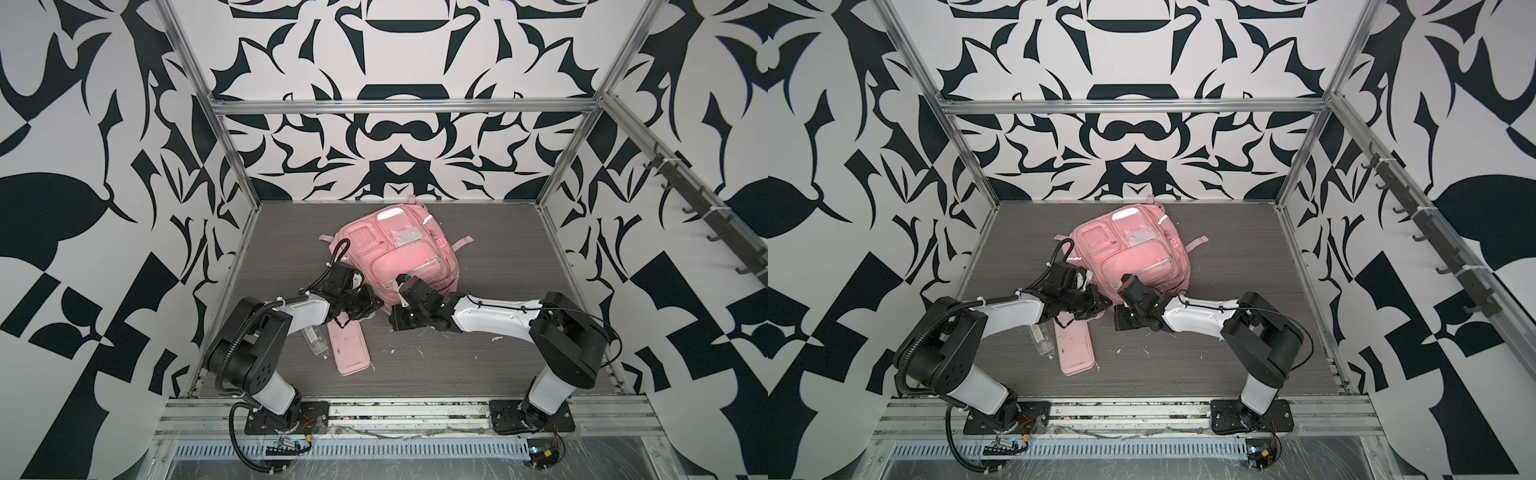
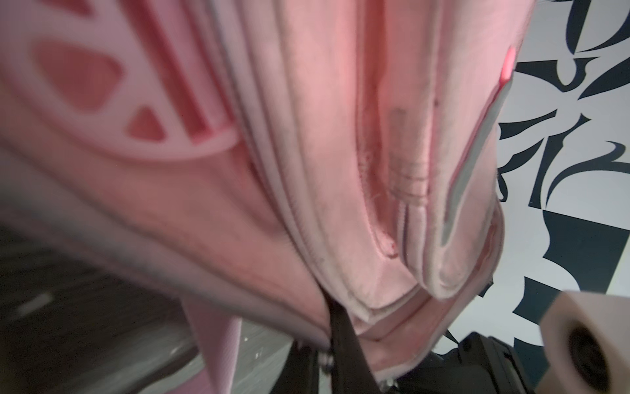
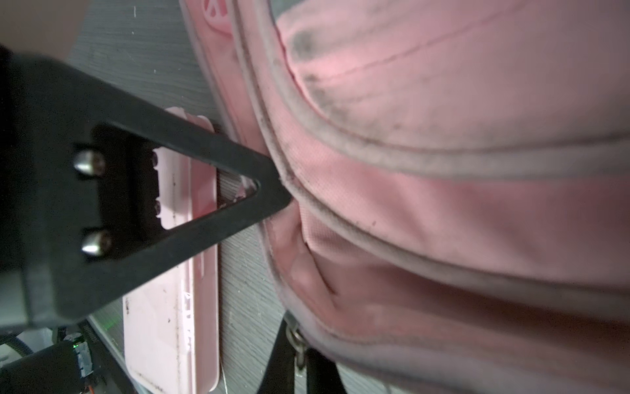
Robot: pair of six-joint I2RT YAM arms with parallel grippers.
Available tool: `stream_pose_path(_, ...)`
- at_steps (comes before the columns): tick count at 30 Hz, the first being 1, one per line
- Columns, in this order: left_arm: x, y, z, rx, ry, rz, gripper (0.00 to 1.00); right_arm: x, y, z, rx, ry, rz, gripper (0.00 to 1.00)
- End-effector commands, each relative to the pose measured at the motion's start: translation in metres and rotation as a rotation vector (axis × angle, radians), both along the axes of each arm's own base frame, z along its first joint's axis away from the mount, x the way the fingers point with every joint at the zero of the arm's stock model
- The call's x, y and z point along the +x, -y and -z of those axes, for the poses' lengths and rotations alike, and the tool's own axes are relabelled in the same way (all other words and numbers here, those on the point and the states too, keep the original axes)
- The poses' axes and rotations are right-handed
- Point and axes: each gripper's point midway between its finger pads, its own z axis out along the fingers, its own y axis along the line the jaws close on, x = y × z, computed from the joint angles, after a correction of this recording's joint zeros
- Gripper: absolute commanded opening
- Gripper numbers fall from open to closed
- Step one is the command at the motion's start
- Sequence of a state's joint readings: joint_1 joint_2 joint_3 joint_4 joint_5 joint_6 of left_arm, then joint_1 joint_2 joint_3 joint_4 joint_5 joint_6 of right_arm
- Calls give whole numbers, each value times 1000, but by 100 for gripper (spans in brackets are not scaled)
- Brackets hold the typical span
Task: Pack the student bag
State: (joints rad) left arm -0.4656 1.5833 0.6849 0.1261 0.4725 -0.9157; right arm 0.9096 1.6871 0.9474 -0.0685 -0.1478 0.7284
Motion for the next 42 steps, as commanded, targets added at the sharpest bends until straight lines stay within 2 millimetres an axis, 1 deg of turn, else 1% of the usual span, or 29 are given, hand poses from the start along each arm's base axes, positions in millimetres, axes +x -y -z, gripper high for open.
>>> stream_pose_path(1, 14, -2, -9, 15, 39, -8, 5, -3, 12, -23, -20, 57, -19, 0)
stream_pose_path(5, 23, -14, -15, 21, 52, -35, 0, 4, 46, -23, -63, 71, 21, 0)
stream_pose_path(9, 29, -27, -18, 28, 61, -56, 0, 13, 88, -26, -73, 66, 98, 0)
stream_pose_path(12, 31, -32, -18, 29, 60, -70, 0, 18, 115, -27, -83, 63, 142, 0)
stream_pose_path(15, 35, -35, -19, 29, 63, -79, 0, 21, 130, -31, -83, 70, 172, 0)
stream_pose_path(16, 35, -36, -19, 29, 63, -79, 0, 21, 131, -33, -76, 74, 175, 0)
stream_pose_path(21, 45, -33, -21, 26, 69, -81, 0, 19, 125, -26, -50, 45, 172, 0)
stream_pose_path(25, 59, -29, -30, 17, 92, -84, 0, 18, 117, -21, -14, 28, 172, 0)
stream_pose_path(28, 73, -24, -39, 11, 113, -85, 2, 16, 106, -21, -3, 27, 156, 0)
stream_pose_path(32, 91, -16, -41, 3, 111, -78, 7, 12, 82, -21, 5, 31, 116, 0)
stream_pose_path(33, 94, -15, -41, -1, 106, -80, 12, 12, 75, -21, 11, 32, 106, 0)
stream_pose_path(34, 97, -14, -41, -6, 105, -83, 23, 12, 67, -22, 21, 35, 95, 0)
stream_pose_path(35, 99, -12, -40, -16, 99, -88, 36, 12, 57, -24, 37, 37, 83, 0)
stream_pose_path(36, 100, -10, -41, -33, 94, -96, 45, 12, 49, -24, 46, 36, 73, 0)
stream_pose_path(37, 102, -9, -42, -51, 95, -101, 50, 13, 41, -26, 54, 39, 63, 0)
stream_pose_path(38, 101, -8, -43, -63, 95, -107, 55, 13, 33, -27, 61, 42, 53, 0)
stream_pose_path(39, 100, -9, -43, -66, 93, -113, 58, 14, 25, -27, 68, 44, 44, 0)
stream_pose_path(42, 89, -16, -41, -51, 88, -124, 60, 14, 7, -31, 90, 47, 15, 0)
